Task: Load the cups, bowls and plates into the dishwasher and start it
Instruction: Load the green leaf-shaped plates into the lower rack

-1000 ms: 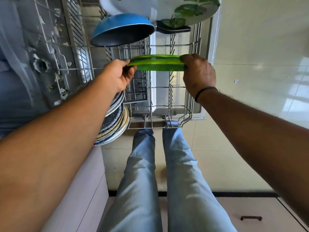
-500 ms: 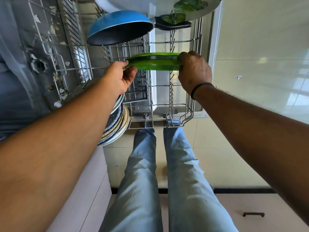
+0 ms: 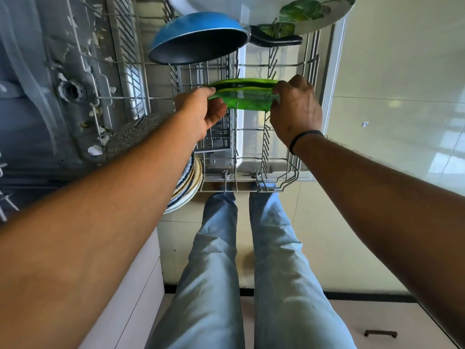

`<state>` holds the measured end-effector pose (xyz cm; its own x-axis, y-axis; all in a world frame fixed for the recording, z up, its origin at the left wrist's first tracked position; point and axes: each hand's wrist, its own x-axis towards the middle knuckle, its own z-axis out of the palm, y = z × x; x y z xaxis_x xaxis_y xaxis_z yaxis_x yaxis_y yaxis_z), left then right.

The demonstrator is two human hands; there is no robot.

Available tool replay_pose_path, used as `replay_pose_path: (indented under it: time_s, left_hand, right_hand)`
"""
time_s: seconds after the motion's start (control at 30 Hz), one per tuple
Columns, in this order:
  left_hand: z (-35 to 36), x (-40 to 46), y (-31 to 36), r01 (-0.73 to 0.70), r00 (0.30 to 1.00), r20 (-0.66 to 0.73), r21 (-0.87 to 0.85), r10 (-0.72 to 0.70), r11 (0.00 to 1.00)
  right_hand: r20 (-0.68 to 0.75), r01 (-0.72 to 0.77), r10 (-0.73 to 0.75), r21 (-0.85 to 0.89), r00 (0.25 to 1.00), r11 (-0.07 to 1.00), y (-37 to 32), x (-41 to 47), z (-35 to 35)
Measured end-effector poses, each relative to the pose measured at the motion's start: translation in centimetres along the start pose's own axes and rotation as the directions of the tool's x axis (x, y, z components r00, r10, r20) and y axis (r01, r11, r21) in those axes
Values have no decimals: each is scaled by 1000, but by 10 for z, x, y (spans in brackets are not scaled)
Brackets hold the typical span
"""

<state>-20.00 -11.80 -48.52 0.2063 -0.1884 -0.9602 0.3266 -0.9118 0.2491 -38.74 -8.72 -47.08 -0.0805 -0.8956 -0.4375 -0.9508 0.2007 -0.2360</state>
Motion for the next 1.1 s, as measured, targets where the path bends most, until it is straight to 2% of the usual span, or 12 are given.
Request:
replay_pose_path:
  time_s: [0.1,0.3,0.47,0.63,0.7,0.77,0.93,1.0,1.1]
  left_hand:
    - [0,-4,-5,-61,998,-17,46,62,997]
    - [-1,-62,-11,-102,993,58,-31,104,994]
    - [-31,-182,-3,-214,974,65,-21,215,977]
    - [-100,-322,6,-337,913,215,-86,348,938]
    - [-131,-370,11,-369,908,163,-132,387,920]
    - [-157,-407,10,-388,912,69,-174,404,905]
    - [-189,-456,-4,-485,871,-99,-325,481,812]
    - [-203,-473,-14,-527,845,-149,-387,513,757]
    - [-233,-493,-39,-547,836,-275,-493,476,676]
  right_hand:
    - [-35,25,-24,23,999,999,-10,-7,2]
    - [-76,109,-101,98,992,989,-46,-36,-27]
    - [-69,233,-223,224,972,946,-106,-85,-129]
    - [-122,343,-322,393,939,853,-168,-152,-249]
    - [-91,382,-380,416,921,826,-186,-179,-281]
    - [-47,453,-489,461,871,763,-202,-205,-307]
    - [-83,570,-638,549,765,612,-233,-243,-346]
    - [-87,624,-697,532,712,572,-250,-254,-352]
    - [-50,703,-798,509,600,497,-288,-277,-352]
